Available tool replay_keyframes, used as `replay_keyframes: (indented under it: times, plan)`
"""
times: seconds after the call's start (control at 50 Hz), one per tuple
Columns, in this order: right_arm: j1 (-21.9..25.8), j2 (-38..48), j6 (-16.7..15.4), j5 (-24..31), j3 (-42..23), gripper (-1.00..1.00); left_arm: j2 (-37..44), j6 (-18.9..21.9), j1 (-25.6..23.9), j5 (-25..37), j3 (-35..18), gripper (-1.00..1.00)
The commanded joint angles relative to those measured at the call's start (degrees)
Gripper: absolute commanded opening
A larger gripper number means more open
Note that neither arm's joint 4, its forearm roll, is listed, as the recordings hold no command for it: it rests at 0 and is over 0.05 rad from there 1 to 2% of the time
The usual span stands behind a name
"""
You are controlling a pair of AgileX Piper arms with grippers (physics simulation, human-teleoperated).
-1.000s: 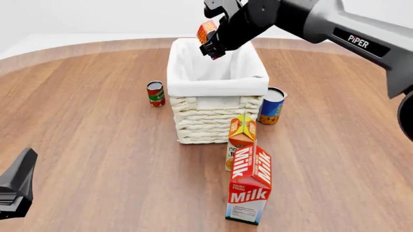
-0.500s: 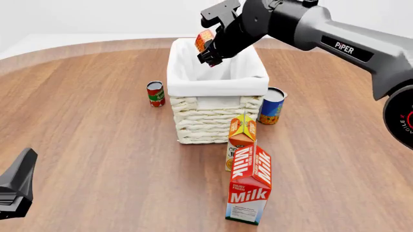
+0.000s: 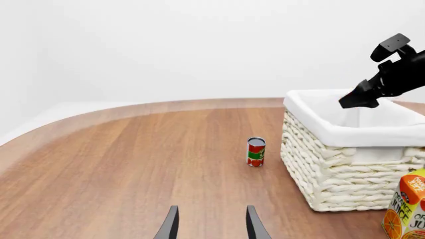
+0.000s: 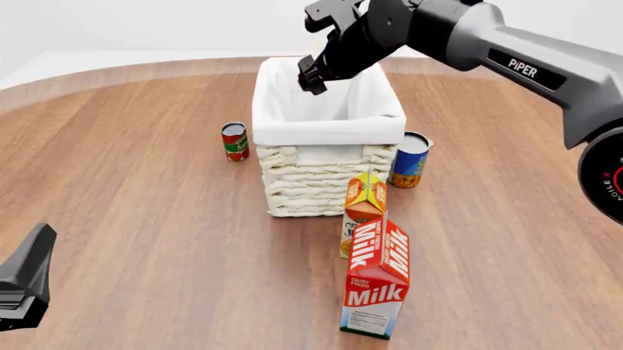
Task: Pick up the butter and put it in the basket.
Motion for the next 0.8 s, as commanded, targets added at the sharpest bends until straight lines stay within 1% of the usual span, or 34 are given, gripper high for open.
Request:
replay_keyframes:
  times: [0.02, 0.34, 0.4, 0.42, 0.44, 0.46, 0.5, 0.52, 0.54, 0.56, 0.58, 0.6, 0.62, 0.66, 0.68, 0.7, 0.72, 0.76, 0.78, 0.8]
  plan:
    - [0.07, -0.39, 0.21, -0.23, -0.18, 1.00, 0.00, 0.00, 0.00, 0.00, 0.00, 1.00]
    - [0.04, -2.43, 0.29, 0.04, 0.15, 1.00, 0.00, 0.00, 0.00, 0.00, 0.00, 1.00]
    - [0.68, -6.81, 1.29, -1.57, 3.33, 1.00, 0.00, 0.00, 0.00, 0.00, 0.00, 1.00]
    - [1.29, -8.70, 2.61, -2.22, 4.62, 1.00, 0.00, 0.00, 0.00, 0.00, 0.00, 1.00]
    - [1.80, -10.79, 2.81, -3.02, 6.54, 1.00, 0.00, 0.00, 0.00, 0.00, 0.00, 1.00]
    - [3.09, -14.75, 4.48, -4.82, 10.12, 1.00, 0.00, 0.00, 0.00, 0.00, 0.00, 1.00]
    - [2.80, -19.43, 4.71, -7.37, 14.97, 1.00, 0.00, 0.00, 0.00, 0.00, 0.00, 1.00]
    - [3.79, -25.93, 5.85, -10.90, 22.18, 1.00, 0.00, 0.00, 0.00, 0.00, 0.00, 1.00]
    - [4.79, -30.24, 6.58, -13.68, 27.37, 1.00, 0.00, 0.00, 0.00, 0.00, 0.00, 1.00]
    - [4.48, -32.09, 7.19, -15.10, 30.10, 1.00, 0.00, 0.00, 0.00, 0.00, 0.00, 1.00]
    - [3.90, -33.65, 6.09, -16.92, 33.12, 1.00, 0.00, 0.00, 0.00, 0.00, 0.00, 1.00]
    - [4.39, -36.77, 6.92, -19.58, 37.50, 1.00, 0.00, 0.00, 0.00, 0.00, 0.00, 1.00]
    - [4.66, -38.57, 7.80, -20.97, 40.24, 1.00, 0.00, 0.00, 0.00, 0.00, 0.00, 1.00]
    - [4.97, -43.48, 8.09, -25.22, 47.36, 1.00, 0.00, 0.00, 0.00, 0.00, 0.00, 1.00]
    - [4.79, -44.87, 7.12, -26.48, 49.95, 1.00, 0.00, 0.00, 0.00, 0.00, 0.00, 1.00]
    - [5.36, -48.07, 8.41, -29.01, 54.40, 1.00, 0.00, 0.00, 0.00, 0.00, 0.00, 1.00]
    - [5.36, -48.10, 8.41, -29.06, 54.48, 1.00, 0.00, 0.00, 0.00, 0.00, 0.00, 1.00]
    - [5.53, -51.97, 7.46, -32.56, 60.31, 1.00, 0.00, 0.00, 0.00, 0.00, 0.00, 1.00]
    - [5.19, -54.77, 8.67, -34.72, 64.12, 1.00, 0.00, 0.00, 0.00, 0.00, 0.00, 1.00]
    - [5.55, -56.88, 9.03, -35.94, 66.69, 1.00, 0.00, 0.00, 0.00, 0.00, 0.00, 1.00]
